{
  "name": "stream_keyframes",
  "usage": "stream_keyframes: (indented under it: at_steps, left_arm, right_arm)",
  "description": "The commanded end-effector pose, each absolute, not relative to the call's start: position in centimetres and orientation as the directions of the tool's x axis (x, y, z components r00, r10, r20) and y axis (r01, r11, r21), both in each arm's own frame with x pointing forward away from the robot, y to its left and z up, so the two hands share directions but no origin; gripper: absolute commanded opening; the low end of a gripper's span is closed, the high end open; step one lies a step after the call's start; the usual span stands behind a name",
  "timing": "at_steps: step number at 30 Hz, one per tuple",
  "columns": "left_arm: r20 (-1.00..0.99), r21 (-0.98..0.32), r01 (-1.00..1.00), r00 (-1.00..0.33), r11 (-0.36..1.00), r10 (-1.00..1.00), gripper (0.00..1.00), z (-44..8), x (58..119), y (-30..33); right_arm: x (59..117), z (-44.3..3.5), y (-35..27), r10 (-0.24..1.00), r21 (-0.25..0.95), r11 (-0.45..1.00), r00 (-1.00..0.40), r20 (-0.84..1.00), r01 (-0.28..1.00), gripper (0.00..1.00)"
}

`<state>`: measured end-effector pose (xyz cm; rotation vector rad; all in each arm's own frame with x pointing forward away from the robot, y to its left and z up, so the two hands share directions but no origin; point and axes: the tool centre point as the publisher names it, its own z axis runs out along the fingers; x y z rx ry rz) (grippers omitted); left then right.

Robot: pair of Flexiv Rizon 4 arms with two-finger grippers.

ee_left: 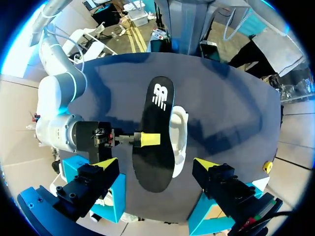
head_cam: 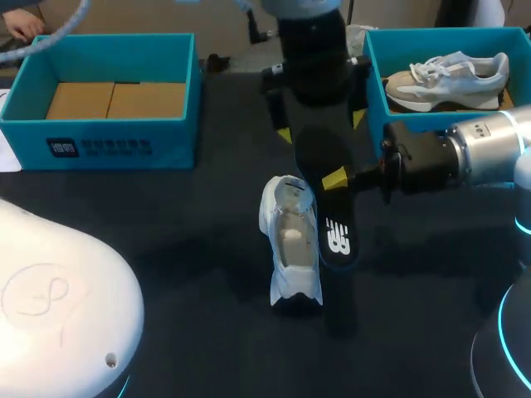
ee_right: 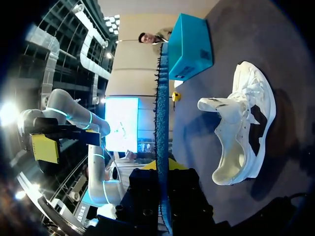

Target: Take the shoe out of the shoebox, open the shoe tongue, remove and reinsert the insole, then place the shoe into the shoebox

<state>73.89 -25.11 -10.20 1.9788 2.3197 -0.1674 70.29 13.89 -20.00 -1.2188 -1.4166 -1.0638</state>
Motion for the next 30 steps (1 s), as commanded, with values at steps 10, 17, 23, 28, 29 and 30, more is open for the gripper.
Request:
stream_keyframes:
  at_steps: [10, 17, 23, 28, 29, 30]
  left_arm:
    - [-0.022, -0.021, 0.986, -0.168, 0.167, 0.986, 1.00, -10.38, 74.56, -26.12]
    - [-0.035, -0.022, 0.985, -0.172, 0.172, 0.984, 1.00, -10.53, 74.79, -26.35]
    - [-0.056, -0.019, 0.986, -0.166, 0.166, 0.984, 1.00, -10.44, 74.84, -26.53]
    - [-0.154, -0.011, 0.989, -0.146, 0.147, 0.977, 1.00, -10.09, 74.72, -26.04]
    - [-0.191, -0.008, 0.989, -0.145, 0.146, 0.971, 1.00, -10.02, 74.70, -25.90]
    - [-0.199, -0.004, 0.991, -0.135, 0.137, 0.971, 1.00, -9.94, 74.64, -25.76]
  right_arm:
    - [70.69, -19.92, 14.12, 0.169, 0.031, 0.132, -0.054, 0.984, 0.991, 0.00]
    - [70.65, -19.89, 14.06, 0.171, 0.031, 0.129, -0.053, 0.984, 0.991, 0.00]
    - [70.63, -19.93, 14.07, 0.170, 0.028, 0.124, -0.049, 0.984, 0.992, 0.00]
    - [70.61, -19.96, 14.08, 0.169, 0.026, 0.119, -0.046, 0.985, 0.993, 0.00]
    - [70.60, -19.96, 14.06, 0.170, 0.025, 0.118, -0.045, 0.984, 0.993, 0.00]
    - [70.61, -19.94, 14.01, 0.170, 0.024, 0.117, -0.044, 0.984, 0.993, 0.00]
